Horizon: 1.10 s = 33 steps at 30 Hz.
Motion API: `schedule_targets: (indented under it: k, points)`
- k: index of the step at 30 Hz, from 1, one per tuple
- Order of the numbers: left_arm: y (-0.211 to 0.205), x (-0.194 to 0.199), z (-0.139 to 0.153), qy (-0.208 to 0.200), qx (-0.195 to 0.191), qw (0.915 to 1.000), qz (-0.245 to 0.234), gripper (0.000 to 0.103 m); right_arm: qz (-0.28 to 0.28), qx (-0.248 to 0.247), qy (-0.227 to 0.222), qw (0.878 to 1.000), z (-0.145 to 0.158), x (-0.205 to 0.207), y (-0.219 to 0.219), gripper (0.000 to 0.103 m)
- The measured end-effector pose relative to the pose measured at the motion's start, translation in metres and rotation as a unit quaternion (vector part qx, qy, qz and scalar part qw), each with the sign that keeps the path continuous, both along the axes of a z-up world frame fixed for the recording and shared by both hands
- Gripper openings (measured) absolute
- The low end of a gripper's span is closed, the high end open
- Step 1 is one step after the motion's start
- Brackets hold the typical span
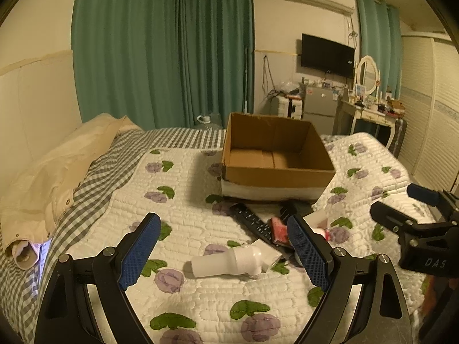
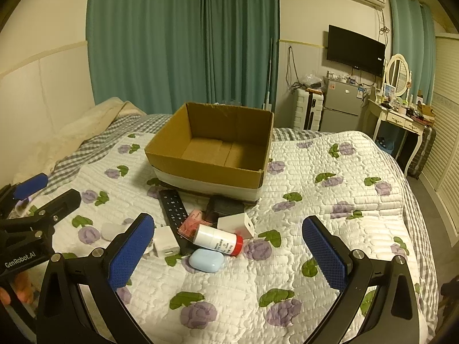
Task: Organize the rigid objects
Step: 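Move both grippers toward the items in front of the cardboard box, then grasp the white hair dryer with left gripper while right grasps the pill bottle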
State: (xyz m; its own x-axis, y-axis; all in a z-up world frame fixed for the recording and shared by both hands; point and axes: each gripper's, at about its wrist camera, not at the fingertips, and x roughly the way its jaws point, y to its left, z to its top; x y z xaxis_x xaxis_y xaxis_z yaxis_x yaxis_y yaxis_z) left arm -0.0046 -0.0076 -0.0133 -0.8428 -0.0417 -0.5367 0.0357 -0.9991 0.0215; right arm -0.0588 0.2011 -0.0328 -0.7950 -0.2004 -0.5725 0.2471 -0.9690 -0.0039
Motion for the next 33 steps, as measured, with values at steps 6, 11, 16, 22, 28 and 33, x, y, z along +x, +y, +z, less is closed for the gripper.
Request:
schedule_targets:
  k: [6,11,16,22,28,33]
  points:
    - [0.003,-0.02,-0.037,-0.059,-0.023,0.998,0.001,0.092,-0.001,0.0,-0.03,1.0,-0.027,-0.02,0.004,0.103]
    - [0.012,-0.04,-0.073,-0.11,-0.036,0.9932,-0.017,0.092,0.005,-0.004,-0.062,0.998,-0.051,-0.037,0.008,0.103]
    - [0.014,-0.055,-0.086,-0.15,-0.101,0.9824,-0.046,0.091,0.027,-0.007,-0.096,0.995,-0.06,-0.05,0.011,0.103]
    - [0.013,-0.07,-0.107,-0.204,-0.203,0.9509,-0.113,0.089,0.045,0.024,-0.124,0.991,-0.072,-0.063,0.001,0.103]
    - [0.025,-0.092,-0.128,-0.218,-0.242,0.9313,-0.163,0.088,0.059,0.065,-0.141,0.986,-0.084,-0.072,-0.017,0.103]
    - [0.034,-0.098,-0.136,-0.225,-0.235,0.9257,-0.192,0.055,0.071,0.104,-0.145,0.981,-0.094,-0.082,-0.033,0.103]
